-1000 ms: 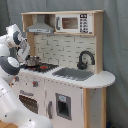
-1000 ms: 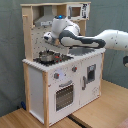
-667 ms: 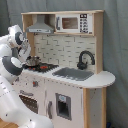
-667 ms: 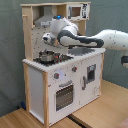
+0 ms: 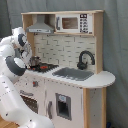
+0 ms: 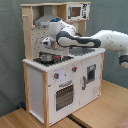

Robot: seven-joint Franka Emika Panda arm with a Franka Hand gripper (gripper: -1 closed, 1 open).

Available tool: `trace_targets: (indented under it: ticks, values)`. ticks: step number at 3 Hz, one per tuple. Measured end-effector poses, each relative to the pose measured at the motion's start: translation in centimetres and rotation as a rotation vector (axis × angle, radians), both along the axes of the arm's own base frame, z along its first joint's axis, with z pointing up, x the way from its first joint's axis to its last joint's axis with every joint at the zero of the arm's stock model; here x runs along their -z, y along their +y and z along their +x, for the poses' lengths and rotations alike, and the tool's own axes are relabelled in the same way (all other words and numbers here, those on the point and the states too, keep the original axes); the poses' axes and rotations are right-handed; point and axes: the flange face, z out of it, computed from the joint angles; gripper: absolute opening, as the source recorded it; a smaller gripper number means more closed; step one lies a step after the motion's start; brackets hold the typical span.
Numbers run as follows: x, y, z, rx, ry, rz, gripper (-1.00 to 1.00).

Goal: Play with the kitchen

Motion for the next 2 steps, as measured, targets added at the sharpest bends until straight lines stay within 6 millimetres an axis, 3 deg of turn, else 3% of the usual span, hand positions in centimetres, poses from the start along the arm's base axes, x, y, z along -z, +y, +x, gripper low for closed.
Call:
trace_targets:
  ticks: [1,2]
  values:
    - [0.0,-0.01,-0.03,-0.001,0.002,-0.001,-1.0]
    - [-0.02,-0.03,-0.08,-0.003,0.006,-0.003,-1.0]
